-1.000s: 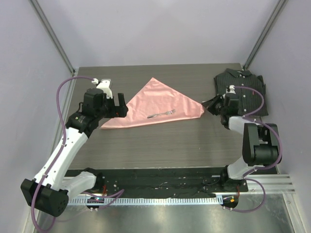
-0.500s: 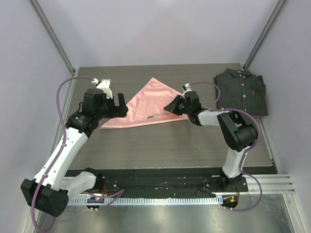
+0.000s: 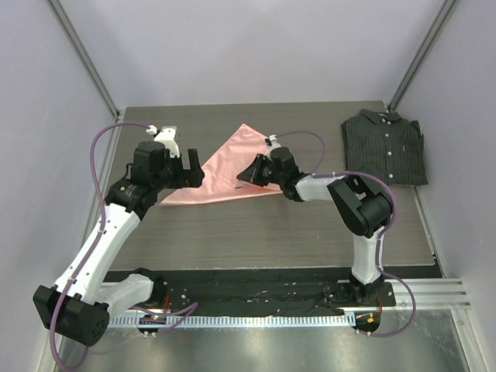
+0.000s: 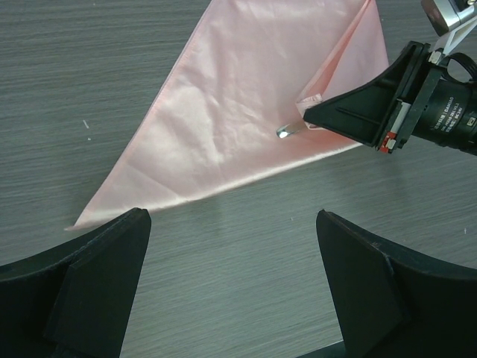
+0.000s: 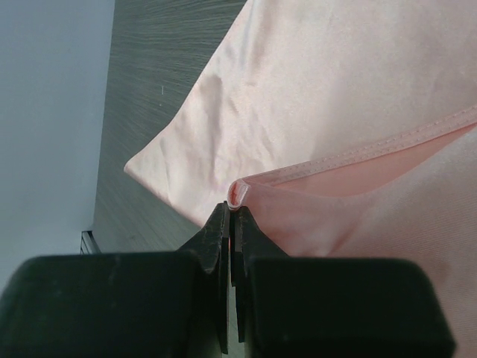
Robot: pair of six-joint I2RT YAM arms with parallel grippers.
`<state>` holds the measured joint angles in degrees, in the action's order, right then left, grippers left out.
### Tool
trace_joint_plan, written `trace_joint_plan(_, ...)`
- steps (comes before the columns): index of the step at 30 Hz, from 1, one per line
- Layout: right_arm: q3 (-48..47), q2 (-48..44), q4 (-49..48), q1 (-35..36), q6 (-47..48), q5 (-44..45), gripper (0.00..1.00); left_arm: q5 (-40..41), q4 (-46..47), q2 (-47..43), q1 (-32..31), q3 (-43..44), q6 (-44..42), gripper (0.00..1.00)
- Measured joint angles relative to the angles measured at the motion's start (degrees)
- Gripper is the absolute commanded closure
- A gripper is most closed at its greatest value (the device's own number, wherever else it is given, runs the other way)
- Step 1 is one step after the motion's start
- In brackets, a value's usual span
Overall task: Fold the napkin, place the utensils inside, and roll it up
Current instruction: Fold the napkin
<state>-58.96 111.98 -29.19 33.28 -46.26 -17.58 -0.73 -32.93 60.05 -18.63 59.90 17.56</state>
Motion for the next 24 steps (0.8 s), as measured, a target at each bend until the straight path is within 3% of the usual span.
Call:
trace_joint_plan(13, -0.96, 3.08, -0.31, 2.51, -0.70, -0.15, 0.99, 0.00, 0.00, 0.00, 0.00, -0.02, 0.00, 0.00)
trace_joint_plan(21, -0.96, 3.15, -0.33, 3.32, -0.57, -0.92, 0.62, 0.26, 0.02, 0.00, 0.00, -0.13, 0.09, 0.00)
trace_joint_plan(22, -0.96, 3.15, -0.37, 3.37, -0.37, -1.11, 0.49, 0.74, 0.04, 0.00, 0.00, -0.20, 0.22, 0.00)
trace_joint_plan(24, -0.94, 3.13, -0.37, 3.43, -0.24, -1.31, 0.45, 2.05, 0.15, 0.00, 0.00, -0.55, 1.27, 0.00)
